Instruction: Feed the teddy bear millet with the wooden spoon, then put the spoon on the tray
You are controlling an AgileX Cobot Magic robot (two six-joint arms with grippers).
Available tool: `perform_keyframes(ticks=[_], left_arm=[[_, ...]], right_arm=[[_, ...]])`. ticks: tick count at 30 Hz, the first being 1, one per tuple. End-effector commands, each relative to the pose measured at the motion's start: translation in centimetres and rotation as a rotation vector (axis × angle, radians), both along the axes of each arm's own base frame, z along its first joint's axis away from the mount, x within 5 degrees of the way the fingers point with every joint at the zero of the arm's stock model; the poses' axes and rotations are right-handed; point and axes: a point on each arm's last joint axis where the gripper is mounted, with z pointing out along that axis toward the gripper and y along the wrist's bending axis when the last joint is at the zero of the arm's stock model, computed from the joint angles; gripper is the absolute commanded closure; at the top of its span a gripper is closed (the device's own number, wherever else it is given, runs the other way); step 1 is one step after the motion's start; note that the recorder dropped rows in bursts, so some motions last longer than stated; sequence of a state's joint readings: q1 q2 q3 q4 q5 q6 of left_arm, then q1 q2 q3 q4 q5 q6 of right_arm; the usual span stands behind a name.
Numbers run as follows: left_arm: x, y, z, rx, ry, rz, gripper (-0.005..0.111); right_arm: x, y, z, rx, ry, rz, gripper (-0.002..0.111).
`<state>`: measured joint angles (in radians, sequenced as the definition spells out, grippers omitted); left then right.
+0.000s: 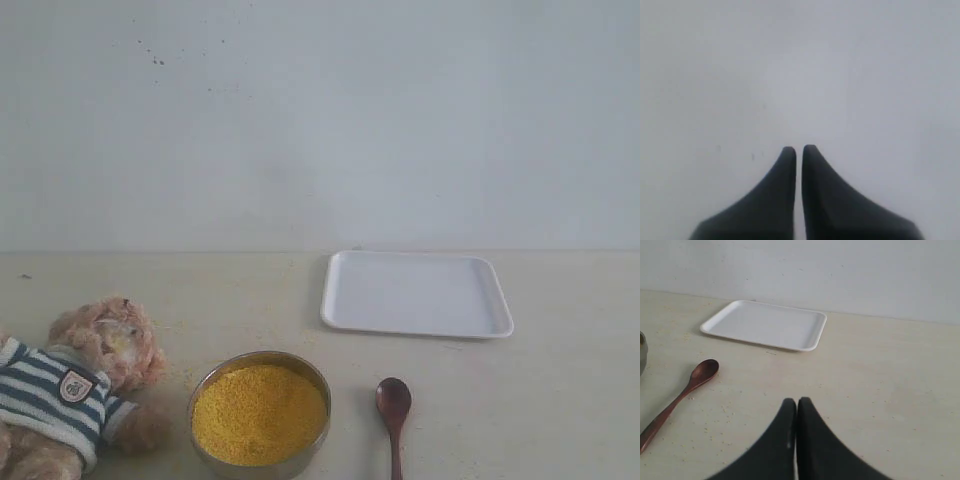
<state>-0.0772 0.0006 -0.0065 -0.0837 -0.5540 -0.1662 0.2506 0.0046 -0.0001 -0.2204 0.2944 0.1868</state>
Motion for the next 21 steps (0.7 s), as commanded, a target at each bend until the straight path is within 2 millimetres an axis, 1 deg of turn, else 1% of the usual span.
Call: perform_keyframes(ticks=[1,3,4,5,7,8,9,10,11,12,13,15,17,19,21], left_arm=[[0.5,1.3,3.8,0.049,-0.062,0.233,0.103],[2.5,1.7,5.5,0.157,0.041,0.369,0.103],[4.6,1.8,6.3,0.216,0.135,0.432,0.103],[6.3,1.9,6.6,0.248,0.205,0.462,0.103],[10.8,1.8,6.7,0.336,0.411,0.486,0.103],[12.9,1.6,6.0,0.352,0.522,0.454,0.103],[14.5,1.5,5.9,0.327,0.605,0.422,0.103],[16.6,0.8,4.7,0.336,0.747,0.336,0.103],[17.9,0.4,4.3,0.304,0.832,0.266,0.103],[19.1,-0.3,3.6,0.288,0.928,0.158,0.103],[20.1,-1.0,2.9,0.252,0.996,0.042,0.103],[21.3,-2.0,2.3,0.161,1.063,-0.135,0.103],[22.0,-2.3,2.2,0.121,1.098,-0.239,0.103],[22.4,-1.3,2.6,0.127,1.123,-0.223,0.103],[22.6,0.8,3.6,0.1,1.153,-0.139,0.103]], right_arm=[[0.0,0.0,0.1,0.003,-0.016,0.003,0.109],[0.0,0.0,0.1,0.003,-0.016,0.003,0.109],[0.0,0.0,0.1,0.003,-0.016,0.003,0.109],[0.0,0.0,0.1,0.003,-0.016,0.003,0.109],[0.0,0.0,0.1,0.003,-0.016,0.003,0.109],[0.0,0.0,0.1,0.003,-0.016,0.003,0.109],[0.0,0.0,0.1,0.003,-0.016,0.003,0.109],[0.0,0.0,0.1,0.003,-0.016,0.003,0.109],[0.0,0.0,0.1,0.003,-0.016,0.003,0.109],[0.0,0.0,0.1,0.003,-0.016,0.003,0.109],[0.0,0.0,0.1,0.003,-0.016,0.003,0.109],[0.0,0.0,0.1,0.003,-0.016,0.003,0.109],[0.0,0.0,0.1,0.003,-0.016,0.003,0.109],[0.0,0.0,0.1,0.003,-0.016,0.003,0.109],[0.0,0.1,0.2,0.006,-0.028,0.005,0.109]])
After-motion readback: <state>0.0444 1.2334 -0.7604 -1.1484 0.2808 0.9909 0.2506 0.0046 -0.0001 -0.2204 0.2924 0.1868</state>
